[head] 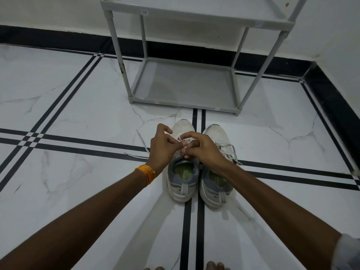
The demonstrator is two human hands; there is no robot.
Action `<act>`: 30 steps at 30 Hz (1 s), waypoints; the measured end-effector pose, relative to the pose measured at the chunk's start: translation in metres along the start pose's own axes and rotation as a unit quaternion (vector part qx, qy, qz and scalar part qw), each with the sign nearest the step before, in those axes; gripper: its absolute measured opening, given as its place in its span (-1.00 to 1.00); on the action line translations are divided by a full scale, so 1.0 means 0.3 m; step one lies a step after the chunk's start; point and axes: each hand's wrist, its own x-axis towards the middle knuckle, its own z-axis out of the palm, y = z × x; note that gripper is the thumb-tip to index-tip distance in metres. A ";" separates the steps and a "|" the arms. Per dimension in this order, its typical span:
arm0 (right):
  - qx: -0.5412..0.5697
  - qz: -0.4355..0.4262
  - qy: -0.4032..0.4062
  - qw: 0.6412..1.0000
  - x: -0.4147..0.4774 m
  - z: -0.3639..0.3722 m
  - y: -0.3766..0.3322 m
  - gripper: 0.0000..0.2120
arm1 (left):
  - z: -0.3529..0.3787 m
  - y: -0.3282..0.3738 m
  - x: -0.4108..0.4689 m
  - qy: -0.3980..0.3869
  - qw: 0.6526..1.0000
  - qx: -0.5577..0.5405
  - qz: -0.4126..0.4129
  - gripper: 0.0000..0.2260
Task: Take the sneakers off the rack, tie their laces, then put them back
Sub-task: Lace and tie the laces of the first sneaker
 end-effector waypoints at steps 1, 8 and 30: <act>-0.008 -0.003 0.001 1.000 -0.002 0.000 -0.001 -0.65 | -0.004 -0.001 0.012 -0.025 0.998 -0.022 -0.046 -0.58; -0.022 -0.027 0.014 0.999 -0.014 0.025 0.009 -0.65 | 0.017 -0.001 -0.008 -0.110 0.993 0.040 0.008 -0.82; -0.356 -0.038 0.133 0.924 -0.039 0.113 -0.008 -0.85 | -0.054 -0.021 -0.004 -0.105 0.961 0.156 0.201 -0.90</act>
